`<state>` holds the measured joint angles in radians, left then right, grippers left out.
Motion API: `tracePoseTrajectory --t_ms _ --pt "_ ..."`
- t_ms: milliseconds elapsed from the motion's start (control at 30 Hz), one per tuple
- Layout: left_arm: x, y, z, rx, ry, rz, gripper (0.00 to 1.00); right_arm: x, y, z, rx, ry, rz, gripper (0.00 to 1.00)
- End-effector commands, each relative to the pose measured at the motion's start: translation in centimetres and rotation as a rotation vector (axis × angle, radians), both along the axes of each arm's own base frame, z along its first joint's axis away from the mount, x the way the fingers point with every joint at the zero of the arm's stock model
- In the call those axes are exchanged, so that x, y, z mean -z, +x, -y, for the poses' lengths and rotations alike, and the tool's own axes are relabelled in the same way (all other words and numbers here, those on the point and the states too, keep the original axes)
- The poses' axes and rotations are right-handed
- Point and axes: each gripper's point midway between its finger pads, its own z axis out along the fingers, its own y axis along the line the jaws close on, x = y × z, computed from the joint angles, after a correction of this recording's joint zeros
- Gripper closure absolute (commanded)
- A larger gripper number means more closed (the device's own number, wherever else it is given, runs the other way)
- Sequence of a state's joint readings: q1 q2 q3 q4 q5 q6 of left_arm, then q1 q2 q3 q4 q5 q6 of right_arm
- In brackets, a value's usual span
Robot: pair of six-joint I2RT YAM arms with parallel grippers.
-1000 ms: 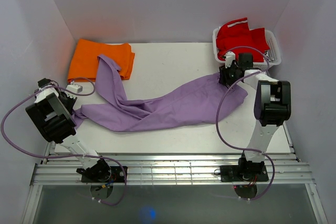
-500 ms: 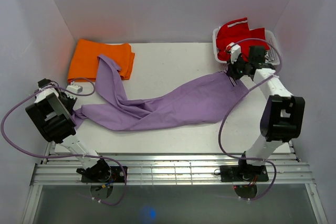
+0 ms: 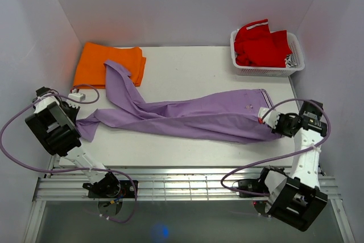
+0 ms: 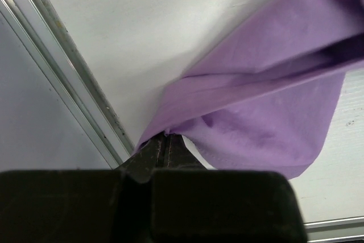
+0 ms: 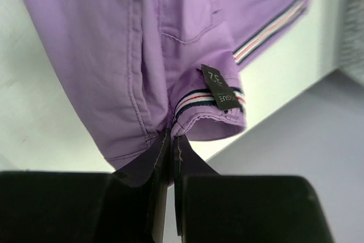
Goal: Fold and stack the trousers
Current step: Flatten the trousers out
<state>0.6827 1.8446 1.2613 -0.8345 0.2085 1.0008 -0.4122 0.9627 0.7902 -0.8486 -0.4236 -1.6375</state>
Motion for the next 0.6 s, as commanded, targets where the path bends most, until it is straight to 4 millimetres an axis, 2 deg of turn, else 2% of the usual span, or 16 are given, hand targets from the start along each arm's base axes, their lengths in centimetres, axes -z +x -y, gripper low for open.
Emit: tracePoseTrajectory --t_ms 0,33,167,200,300,333,367,400,433,500,567 --pt "-2.1 0.4 -0.8 -0.008 0.016 0.054 1.0 2.2 -2.6 2.5 -0.186 -0.229 -0.047 0.92" --pt "-2.2 0.4 -1.1 -0.01 0.021 0.054 1.0 2.6 -2.8 2.9 -0.182 -0.229 -0.067 0.92" --pt "-3.2 -0.5 -2.9 -0.039 0.037 0.077 1.0 1.8 -2.5 5.7 -0.161 -0.257 -0.055 0.92" --pt "-3.4 -0.6 -3.1 -0.042 0.032 0.084 1.0 1.7 -2.8 7.0 -0.168 -0.288 -0.049 0.92" --pt "-3.8 -1.4 -4.3 -0.061 0.031 0.103 1.0 2.5 -3.6 8.9 -0.178 -0.324 -0.067 0.92" --pt "-4.0 -1.9 -4.6 -0.062 0.024 0.117 1.0 2.7 -3.7 9.3 -0.196 -0.338 -0.074 0.88" --pt "-3.9 -2.4 -4.5 -0.046 0.029 0.113 1.0 2.8 -3.9 9.6 -0.192 -0.347 -0.077 0.74" --pt "-3.7 -3.0 -4.4 -0.02 0.042 0.107 1.0 2.9 -4.3 9.9 -0.196 -0.364 -0.083 0.49" --pt "-3.8 -3.9 -3.9 0.025 0.05 0.113 1.0 2.6 -4.5 10.3 -0.22 -0.396 -0.055 0.09" --pt "-4.8 -4.2 -2.7 0.078 0.016 0.161 1.0 1.2 -3.5 10.7 -0.201 -0.399 0.033 0.1" --pt "-6.9 -3.9 -1.6 0.127 -0.004 0.245 0.9 -2.0 -1.3 11.9 -0.092 -0.321 0.123 0.1"
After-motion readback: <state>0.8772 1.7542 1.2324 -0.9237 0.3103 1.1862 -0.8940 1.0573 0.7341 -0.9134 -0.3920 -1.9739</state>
